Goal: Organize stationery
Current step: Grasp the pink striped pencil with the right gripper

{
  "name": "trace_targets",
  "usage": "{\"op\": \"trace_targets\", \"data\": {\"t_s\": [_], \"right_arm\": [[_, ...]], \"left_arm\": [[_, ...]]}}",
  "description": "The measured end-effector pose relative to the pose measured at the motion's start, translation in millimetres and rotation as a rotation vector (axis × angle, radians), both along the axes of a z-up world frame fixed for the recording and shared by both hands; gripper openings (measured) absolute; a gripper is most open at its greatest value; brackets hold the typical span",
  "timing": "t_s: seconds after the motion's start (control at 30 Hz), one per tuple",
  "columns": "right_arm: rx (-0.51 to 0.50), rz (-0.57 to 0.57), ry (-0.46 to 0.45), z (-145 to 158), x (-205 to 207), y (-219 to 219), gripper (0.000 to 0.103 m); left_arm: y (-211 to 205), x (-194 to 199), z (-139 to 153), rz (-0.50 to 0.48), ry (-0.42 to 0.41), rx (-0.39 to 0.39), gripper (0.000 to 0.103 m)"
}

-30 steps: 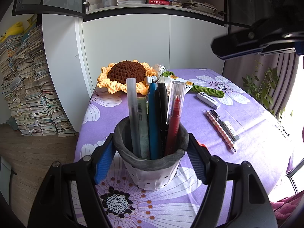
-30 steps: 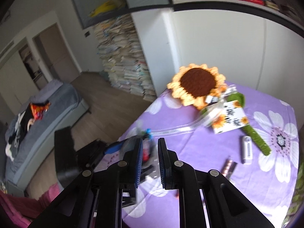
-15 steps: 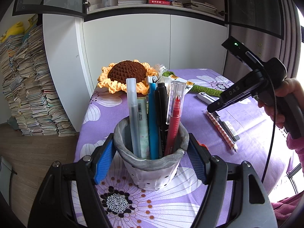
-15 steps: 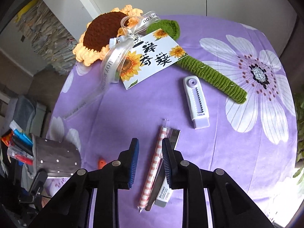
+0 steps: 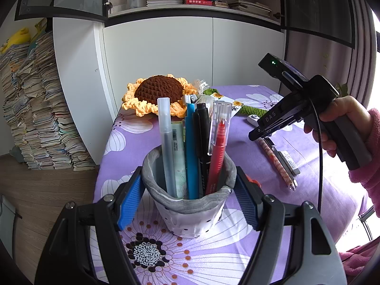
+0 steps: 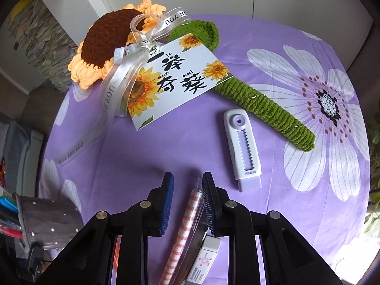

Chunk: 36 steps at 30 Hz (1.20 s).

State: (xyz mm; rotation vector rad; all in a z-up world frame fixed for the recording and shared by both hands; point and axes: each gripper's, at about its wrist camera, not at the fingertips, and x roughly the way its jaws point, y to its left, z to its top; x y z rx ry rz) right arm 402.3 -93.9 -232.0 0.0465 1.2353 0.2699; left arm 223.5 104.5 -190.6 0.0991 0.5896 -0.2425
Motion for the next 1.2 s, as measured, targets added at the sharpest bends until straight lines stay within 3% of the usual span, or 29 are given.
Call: {"op": "trace_targets", "data": {"t_s": [0.8,0.9,1.07,1.2], "right_arm": [[-0.122,-0.017,0.006,-5.9,-15.5,7.6,0.024],[-0.131,0.028,-0.018,-7.1,-20.4,22.2,0.017],[-0.033,0.045,-0.055,5.5,-28.9,32.6,0.015],[0.028,0.074,-0.139,40.4,-49.5,34.0,0.015]], "left_arm": [[0.2,-0.3,-0.3,0.000,0.000,0.000,0.071],[0.0,0.0,-0.3,0.000,0.000,0.001,0.071],[0.0,0.2,-0.4,-0.003,0.001,0.003,0.071],[-1.7,-0.7,-1.5,-0.005,-0.002,0.002,0.072]]}}
